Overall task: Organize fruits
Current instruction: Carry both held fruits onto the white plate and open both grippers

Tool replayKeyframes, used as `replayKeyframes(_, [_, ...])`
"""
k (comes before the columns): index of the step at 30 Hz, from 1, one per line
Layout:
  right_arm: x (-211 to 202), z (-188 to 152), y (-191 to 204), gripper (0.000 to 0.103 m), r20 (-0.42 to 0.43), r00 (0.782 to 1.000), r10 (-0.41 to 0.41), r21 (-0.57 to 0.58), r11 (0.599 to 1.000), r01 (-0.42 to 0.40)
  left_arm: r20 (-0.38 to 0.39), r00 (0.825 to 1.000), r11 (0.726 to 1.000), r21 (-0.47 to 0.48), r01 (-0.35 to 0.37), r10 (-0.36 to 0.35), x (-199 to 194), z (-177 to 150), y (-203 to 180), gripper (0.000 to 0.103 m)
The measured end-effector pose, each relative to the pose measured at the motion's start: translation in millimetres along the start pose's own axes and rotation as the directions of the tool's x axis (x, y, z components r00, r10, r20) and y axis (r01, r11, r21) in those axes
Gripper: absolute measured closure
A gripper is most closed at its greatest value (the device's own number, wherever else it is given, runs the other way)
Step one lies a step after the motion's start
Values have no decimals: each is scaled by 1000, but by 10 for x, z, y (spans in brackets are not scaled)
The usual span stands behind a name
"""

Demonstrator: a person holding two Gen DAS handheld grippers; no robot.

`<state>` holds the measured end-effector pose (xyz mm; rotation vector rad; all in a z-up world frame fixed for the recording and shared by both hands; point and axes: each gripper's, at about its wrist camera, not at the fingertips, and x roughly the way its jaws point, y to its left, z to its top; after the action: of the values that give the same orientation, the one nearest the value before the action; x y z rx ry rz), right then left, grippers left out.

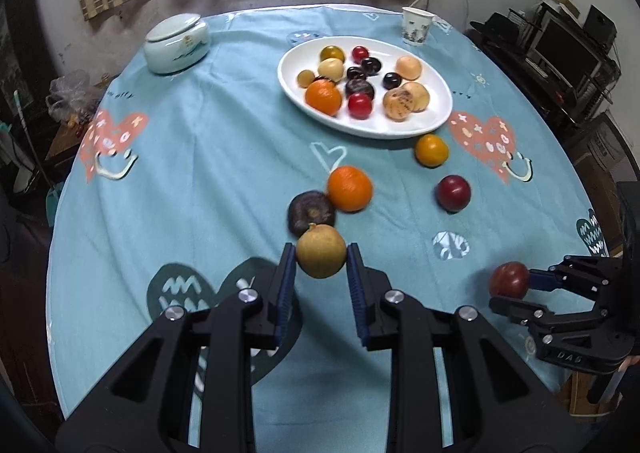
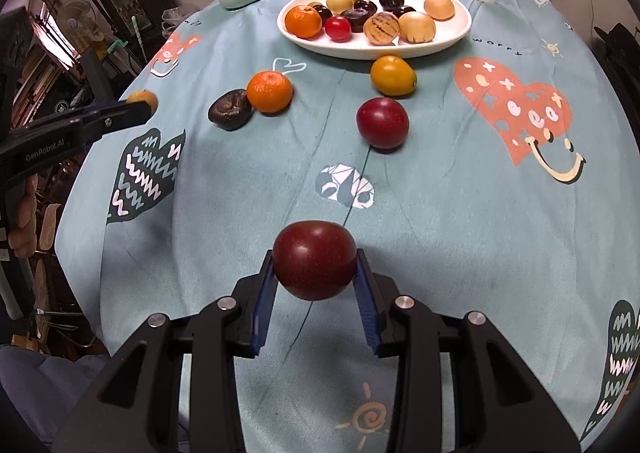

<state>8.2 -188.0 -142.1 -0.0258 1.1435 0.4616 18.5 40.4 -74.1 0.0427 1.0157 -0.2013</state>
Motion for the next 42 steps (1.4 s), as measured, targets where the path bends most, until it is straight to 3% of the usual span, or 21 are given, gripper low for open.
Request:
replayKeyframes(9, [12, 313, -110, 65, 16, 1000, 17, -10, 1000, -17, 29, 999, 994, 110, 12, -15, 197, 572, -330, 77])
replayKeyframes(13, [-144, 767, -256, 65, 106, 994, -14, -21, 1000, 16, 63, 998, 994, 106, 6, -12, 297, 987, -343, 77])
replayKeyframes(18, [-215, 1527, -456, 65, 229, 970, -77, -46, 995, 90, 77, 997, 993, 117, -33, 24, 625, 1535, -433, 77])
replayKeyframes(22, [-38, 2016, -652, 65, 256, 961, -100, -20, 994, 109, 61, 997, 993, 106, -52, 46, 960, 1834, -451, 77])
replayKeyframes(26, [303, 2379, -876, 64, 231, 968, -98, 4, 995, 100, 21, 997, 991, 106, -78, 76, 1313, 1978, -418, 76])
replayKeyframes(30, [619, 2555, -996, 62, 184, 979, -84, -17, 996, 88, 3, 996, 992, 88, -92, 92, 1512, 2012, -352, 66])
replayKeyframes(33, [746, 2621, -1042, 55, 162, 983, -84, -18, 996, 89, 9, 995, 991, 87, -99, 99, 1556, 2018, -332, 49])
replayKeyframes(34, [752, 2617, -1040, 45, 162, 983, -87, -17, 996, 91, 15, 995, 991, 86, -103, 102, 1552, 2015, -330, 48])
replayKeyframes(35, [747, 2620, -1044, 44, 168, 981, -97, -14, 995, 101, 18, 995, 991, 84, -104, 103, 1544, 2017, -318, 48])
replayKeyframes(42, [404, 2488, -1019, 44, 224, 973, -59, -9, 998, 63, 53, 995, 992, 83, -94, 90, 1296, 1979, -335, 48])
